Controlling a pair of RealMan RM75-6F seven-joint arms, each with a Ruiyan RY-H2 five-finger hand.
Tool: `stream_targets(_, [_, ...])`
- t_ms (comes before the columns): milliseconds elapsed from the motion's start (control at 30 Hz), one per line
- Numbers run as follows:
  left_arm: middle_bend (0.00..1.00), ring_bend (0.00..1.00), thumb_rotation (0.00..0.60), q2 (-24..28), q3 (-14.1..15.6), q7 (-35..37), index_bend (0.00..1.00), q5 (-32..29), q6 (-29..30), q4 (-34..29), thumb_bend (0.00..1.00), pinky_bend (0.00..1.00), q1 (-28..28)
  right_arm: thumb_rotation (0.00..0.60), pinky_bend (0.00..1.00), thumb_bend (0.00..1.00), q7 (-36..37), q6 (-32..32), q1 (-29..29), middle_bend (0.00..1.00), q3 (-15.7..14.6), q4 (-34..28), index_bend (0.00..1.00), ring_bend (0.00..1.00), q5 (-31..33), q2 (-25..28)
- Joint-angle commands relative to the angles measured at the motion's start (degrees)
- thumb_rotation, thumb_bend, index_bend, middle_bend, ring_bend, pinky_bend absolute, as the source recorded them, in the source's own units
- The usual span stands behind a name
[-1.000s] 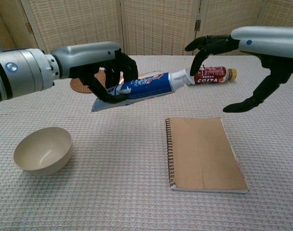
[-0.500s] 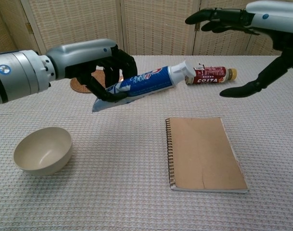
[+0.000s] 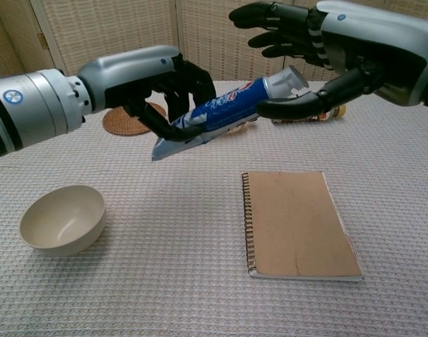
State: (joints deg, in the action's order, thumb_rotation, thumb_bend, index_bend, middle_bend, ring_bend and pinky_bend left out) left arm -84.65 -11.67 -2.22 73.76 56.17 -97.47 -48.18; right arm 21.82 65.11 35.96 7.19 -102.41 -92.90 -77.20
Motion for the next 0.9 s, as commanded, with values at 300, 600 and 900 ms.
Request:
stream_targets(300, [0.78, 0.68, 0.600, -0.45, -0.86, 2.42, 0.77, -0.78, -0.72, 0.08, 0.80, 0.50, -0.06, 0.446, 0.00, 0.26, 1.21, 0.27, 1.43, 0.00, 1.17, 1.93, 0.00, 0.00, 1.40, -3.38])
stream_targets(600, [0.78, 0.68, 0.600, -0.07, -2.13, 7.69, 0.77, -2.10, -2.69, -0.58, 0.80, 0.51, -0.24, 0.445, 0.00, 0.26, 3.83, 2.42, 2.05, 0.00, 1.92, 3.68, 0.00, 0.00, 0.81, -6.78])
stream_targets(900, [0.78, 0.68, 0.600, -0.50, -2.20, 9.68, 0.77, -1.08, -2.47, 0.36, 0.80, 0.50, -0.14, 0.441, 0.00, 0.26, 7.83, 2.98, 2.71, 0.00, 2.13, 4.93, 0.00, 0.00, 0.92, -8.37])
